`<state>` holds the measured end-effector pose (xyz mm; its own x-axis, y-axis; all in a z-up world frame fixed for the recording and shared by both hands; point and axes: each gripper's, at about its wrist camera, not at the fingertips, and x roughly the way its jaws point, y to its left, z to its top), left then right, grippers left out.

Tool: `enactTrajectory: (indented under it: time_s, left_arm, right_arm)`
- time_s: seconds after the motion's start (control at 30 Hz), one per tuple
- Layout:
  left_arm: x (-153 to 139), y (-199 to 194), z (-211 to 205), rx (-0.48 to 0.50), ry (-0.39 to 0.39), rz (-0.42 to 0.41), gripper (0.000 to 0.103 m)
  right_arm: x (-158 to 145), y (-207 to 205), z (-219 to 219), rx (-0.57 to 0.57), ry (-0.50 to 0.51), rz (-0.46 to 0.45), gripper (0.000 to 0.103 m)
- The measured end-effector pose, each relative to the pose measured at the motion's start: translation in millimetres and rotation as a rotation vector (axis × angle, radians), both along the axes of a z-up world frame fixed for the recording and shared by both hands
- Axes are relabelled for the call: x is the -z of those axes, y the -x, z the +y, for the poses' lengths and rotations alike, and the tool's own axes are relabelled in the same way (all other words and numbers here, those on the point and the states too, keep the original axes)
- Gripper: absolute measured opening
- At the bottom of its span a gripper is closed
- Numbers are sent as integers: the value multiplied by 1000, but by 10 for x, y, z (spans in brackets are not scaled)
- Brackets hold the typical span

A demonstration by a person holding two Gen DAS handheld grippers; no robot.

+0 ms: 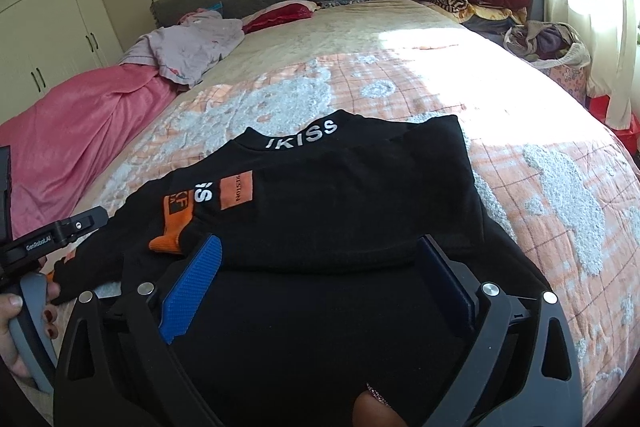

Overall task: Fold small clothes
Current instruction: 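Move the left tool to the orange cuff of the other sleeve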

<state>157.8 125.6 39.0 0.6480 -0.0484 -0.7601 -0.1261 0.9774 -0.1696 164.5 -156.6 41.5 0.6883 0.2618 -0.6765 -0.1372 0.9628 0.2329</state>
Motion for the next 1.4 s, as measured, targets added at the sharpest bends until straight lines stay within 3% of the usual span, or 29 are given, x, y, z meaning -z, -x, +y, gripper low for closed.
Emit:
enactTrajectory:
  time_s: [0.27, 0.43, 0.83, 1.03, 1.4]
  left_arm:
    - [-36, 145, 261, -83, 13, -36, 93]
    - [49, 272, 465, -174, -21, -28, 93]
    - [182, 607, 944, -352, -11, -40, 93]
    - [100, 786, 1149, -515, -63, -96, 93]
    - [111, 1109, 1625, -766, 2, -122, 93]
  right_arm:
    - [-97, 123, 307, -76, 24, -32, 97]
    - [-146, 185, 491, -119, 50, -53, 97]
    - [-195, 215, 925, -212, 75, -68, 97]
    - [-172, 156, 1181, -263, 74, -58, 97]
    - [-184, 153, 1557, -351, 82, -60, 97]
